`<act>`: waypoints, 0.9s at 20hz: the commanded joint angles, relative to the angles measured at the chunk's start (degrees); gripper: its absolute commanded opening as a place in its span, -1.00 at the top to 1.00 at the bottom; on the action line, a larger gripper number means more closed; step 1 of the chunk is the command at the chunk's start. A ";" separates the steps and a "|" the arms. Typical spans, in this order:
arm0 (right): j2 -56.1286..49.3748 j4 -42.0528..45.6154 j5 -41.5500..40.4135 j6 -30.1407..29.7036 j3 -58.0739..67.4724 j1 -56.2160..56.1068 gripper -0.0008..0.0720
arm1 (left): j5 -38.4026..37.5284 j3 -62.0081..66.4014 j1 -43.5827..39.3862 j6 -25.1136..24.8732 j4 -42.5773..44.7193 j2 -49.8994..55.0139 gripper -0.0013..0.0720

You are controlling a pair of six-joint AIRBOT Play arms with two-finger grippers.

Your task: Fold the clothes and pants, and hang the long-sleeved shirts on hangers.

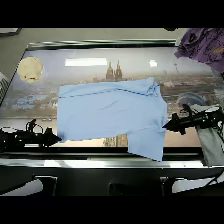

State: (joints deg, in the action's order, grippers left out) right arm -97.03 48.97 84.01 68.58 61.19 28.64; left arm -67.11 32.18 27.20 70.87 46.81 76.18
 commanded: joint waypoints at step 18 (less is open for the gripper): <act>38.10 30.21 -28.41 13.77 61.40 -27.12 0.89 | 4.76 87.47 -16.81 30.60 38.27 -17.40 0.93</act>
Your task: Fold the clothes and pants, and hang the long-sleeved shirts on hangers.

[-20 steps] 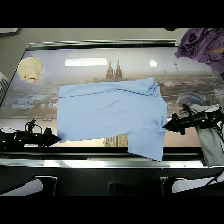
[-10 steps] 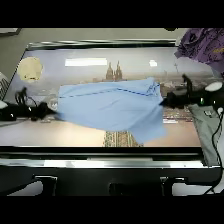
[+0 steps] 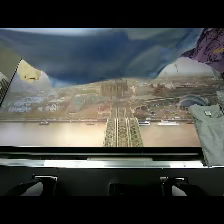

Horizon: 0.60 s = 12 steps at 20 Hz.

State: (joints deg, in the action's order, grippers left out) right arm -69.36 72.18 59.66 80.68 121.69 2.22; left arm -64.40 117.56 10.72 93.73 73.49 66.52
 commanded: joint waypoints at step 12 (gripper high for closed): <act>14.36 7.96 9.25 7.61 -1.29 -0.70 0.89 | -5.62 -11.30 -0.46 9.14 13.57 -16.65 0.92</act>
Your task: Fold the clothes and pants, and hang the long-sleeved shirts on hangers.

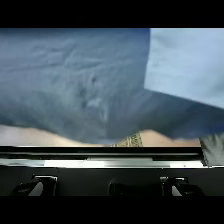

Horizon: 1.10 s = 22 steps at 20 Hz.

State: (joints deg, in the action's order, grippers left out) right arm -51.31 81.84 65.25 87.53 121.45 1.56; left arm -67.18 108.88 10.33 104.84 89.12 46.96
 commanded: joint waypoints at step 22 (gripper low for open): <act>-61.13 -4.50 -5.77 5.20 -9.49 0.02 0.89 | 9.53 -11.21 -7.26 -5.79 -7.52 58.97 0.92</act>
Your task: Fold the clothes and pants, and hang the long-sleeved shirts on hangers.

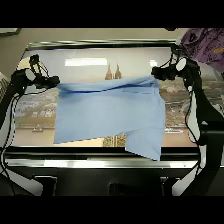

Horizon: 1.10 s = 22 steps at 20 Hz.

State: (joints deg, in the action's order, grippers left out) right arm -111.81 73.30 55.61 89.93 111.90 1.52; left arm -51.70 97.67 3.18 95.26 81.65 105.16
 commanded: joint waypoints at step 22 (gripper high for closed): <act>-2.51 10.01 25.49 3.54 -0.02 0.07 0.89 | -27.34 -0.02 -0.17 5.29 7.08 4.26 0.91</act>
State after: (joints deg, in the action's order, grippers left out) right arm -113.36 84.42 79.33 93.89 111.90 1.54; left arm -79.29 97.67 3.01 100.53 88.47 108.86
